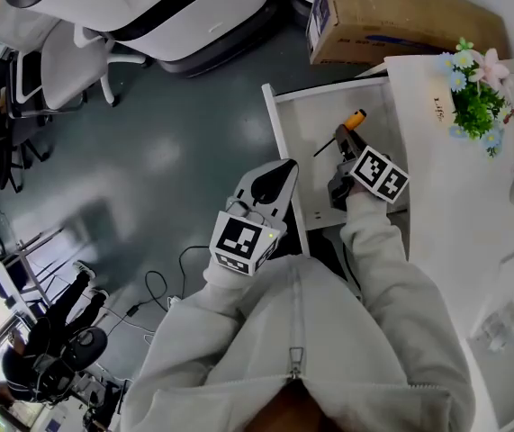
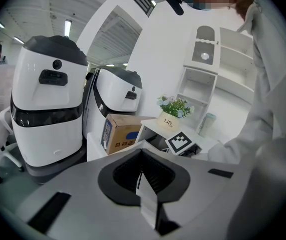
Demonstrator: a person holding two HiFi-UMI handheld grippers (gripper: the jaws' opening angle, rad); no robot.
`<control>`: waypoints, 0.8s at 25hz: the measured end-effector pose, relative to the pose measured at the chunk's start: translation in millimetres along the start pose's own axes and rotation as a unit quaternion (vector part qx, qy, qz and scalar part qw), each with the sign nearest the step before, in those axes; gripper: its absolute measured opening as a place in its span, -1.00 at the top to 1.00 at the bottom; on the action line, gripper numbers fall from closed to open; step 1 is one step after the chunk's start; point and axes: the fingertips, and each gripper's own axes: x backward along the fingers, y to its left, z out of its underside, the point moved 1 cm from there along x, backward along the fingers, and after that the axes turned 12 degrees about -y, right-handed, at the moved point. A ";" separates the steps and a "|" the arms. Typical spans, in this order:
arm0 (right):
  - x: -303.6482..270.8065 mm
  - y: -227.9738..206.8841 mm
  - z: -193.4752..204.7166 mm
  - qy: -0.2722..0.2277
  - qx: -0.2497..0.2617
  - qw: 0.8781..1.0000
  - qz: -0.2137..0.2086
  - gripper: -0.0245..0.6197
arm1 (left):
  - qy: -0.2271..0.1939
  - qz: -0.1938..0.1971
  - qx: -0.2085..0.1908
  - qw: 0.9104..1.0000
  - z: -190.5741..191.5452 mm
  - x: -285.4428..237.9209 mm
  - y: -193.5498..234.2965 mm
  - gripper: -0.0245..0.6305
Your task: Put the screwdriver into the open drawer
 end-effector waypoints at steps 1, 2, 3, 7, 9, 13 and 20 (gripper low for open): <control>-5.0 -3.7 -0.2 -0.002 -0.006 1.000 0.008 0.60 | 0.001 0.001 0.001 1.000 0.7 -0.4 -0.6 0.87; -9.9 -7.5 -0.3 -0.003 -0.010 1.000 0.015 0.60 | 0.002 0.001 0.001 1.000 1.2 -0.5 -1.1 0.87; -14.8 -11.1 -0.1 -0.004 -0.013 1.000 0.023 0.60 | 0.002 0.001 0.001 1.000 1.4 -0.6 -1.3 0.87; -33.9 -23.1 -0.2 0.000 -0.024 0.999 0.045 0.60 | 0.002 -0.001 -0.001 1.000 0.7 -1.3 1.1 0.87; -42.7 -26.9 -1.6 0.001 -0.035 0.998 0.051 0.60 | 0.001 -0.003 -0.002 1.000 0.2 -1.9 3.9 0.87; -57.0 -30.5 -6.6 -0.003 -0.058 0.997 0.060 0.60 | 0.007 -0.006 0.001 1.000 3.5 -1.2 8.9 0.87; -72.8 -30.8 -8.8 0.002 -0.066 0.995 0.074 0.60 | 0.010 -0.003 0.001 1.000 5.2 -3.7 11.8 0.87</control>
